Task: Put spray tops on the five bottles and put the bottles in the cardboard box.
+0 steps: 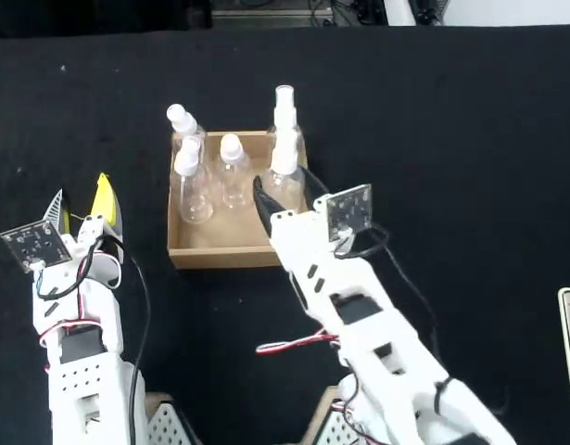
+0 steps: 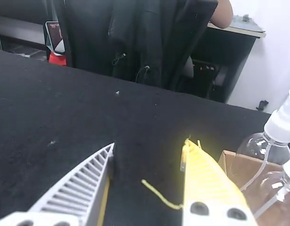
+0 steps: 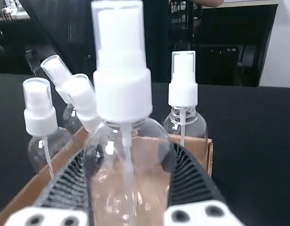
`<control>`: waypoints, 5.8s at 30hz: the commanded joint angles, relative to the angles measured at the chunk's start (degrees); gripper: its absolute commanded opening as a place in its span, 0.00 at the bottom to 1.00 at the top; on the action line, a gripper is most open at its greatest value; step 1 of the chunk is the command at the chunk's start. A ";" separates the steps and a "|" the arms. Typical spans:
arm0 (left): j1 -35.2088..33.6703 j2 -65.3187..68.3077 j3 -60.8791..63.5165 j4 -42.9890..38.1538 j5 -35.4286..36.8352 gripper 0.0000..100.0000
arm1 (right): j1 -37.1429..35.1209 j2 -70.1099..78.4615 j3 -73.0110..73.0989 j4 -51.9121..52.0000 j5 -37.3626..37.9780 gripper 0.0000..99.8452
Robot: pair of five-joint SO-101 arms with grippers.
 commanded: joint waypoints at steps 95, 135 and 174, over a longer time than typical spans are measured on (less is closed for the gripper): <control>1.19 0.18 2.15 -0.97 0.00 0.20 | -0.18 57.01 -10.95 -51.69 4.22 0.18; 1.45 0.26 2.15 -0.97 0.00 0.20 | -1.05 56.48 -8.48 -56.18 4.22 0.30; 2.77 0.26 2.15 0.35 -0.09 0.05 | 5.63 -14.46 9.89 -24.88 3.87 0.29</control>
